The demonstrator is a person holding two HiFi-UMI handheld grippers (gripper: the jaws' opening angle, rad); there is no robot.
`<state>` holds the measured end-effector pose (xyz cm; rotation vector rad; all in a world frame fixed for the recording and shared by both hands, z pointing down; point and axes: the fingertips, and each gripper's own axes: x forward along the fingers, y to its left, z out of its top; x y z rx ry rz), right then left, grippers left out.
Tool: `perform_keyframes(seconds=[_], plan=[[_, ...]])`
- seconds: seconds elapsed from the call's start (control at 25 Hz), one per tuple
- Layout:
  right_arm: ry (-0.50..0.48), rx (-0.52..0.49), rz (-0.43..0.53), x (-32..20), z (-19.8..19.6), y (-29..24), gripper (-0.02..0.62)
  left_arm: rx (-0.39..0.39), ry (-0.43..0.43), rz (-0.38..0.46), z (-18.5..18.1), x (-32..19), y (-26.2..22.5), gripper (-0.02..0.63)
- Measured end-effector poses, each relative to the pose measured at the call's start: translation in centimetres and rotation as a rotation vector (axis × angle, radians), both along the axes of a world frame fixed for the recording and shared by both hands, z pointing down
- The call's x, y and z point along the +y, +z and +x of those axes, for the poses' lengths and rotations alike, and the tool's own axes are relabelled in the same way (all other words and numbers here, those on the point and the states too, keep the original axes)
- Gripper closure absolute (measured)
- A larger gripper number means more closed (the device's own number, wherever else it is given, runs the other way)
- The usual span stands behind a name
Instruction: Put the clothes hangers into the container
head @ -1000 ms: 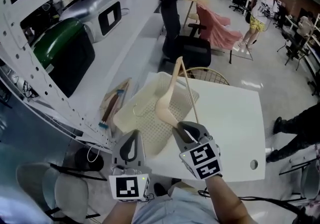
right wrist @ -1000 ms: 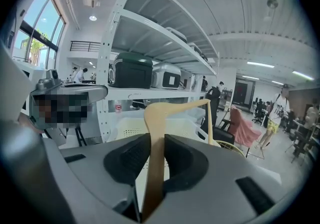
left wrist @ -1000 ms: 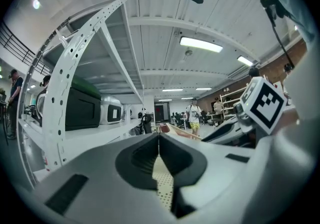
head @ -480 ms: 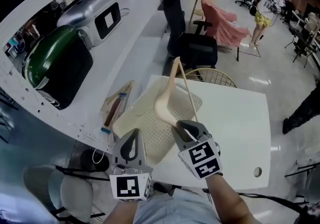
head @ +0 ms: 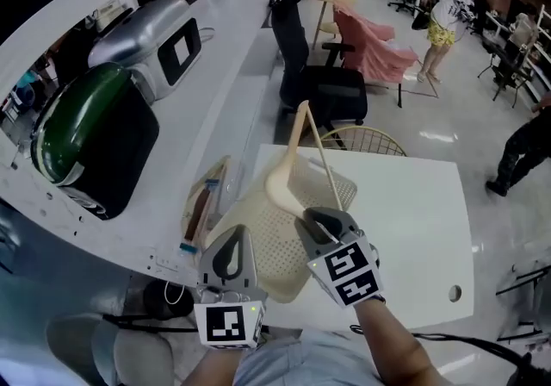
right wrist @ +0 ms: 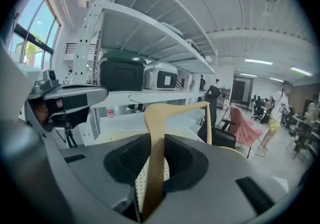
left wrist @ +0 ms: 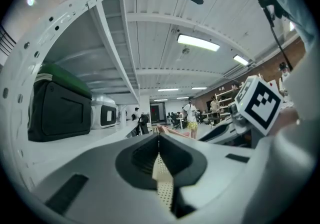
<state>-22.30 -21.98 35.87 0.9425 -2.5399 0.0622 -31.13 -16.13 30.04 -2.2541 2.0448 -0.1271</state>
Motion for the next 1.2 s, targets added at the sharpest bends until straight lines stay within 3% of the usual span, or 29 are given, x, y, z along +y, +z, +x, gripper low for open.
perform_keyframes(seconds=[0.52,0.84,1.2], plan=[[0.147,-0.05,0.024,-2.2,-7.3,-0.8,0.502,-0.025,0.201,0.069,-5.8,-3.1,-1.6,0.594],[0.209,-0.111,-0.065,-3.0,-9.0,1.8,0.502,-0.014,0.296,0.005,-5.8,-3.7,-0.4,0.594],[0.281,-0.182,-0.143,-3.6,-8.6,5.5,0.5,0.001,0.332,-0.078,-5.5,-4.6,1.8,0.594]])
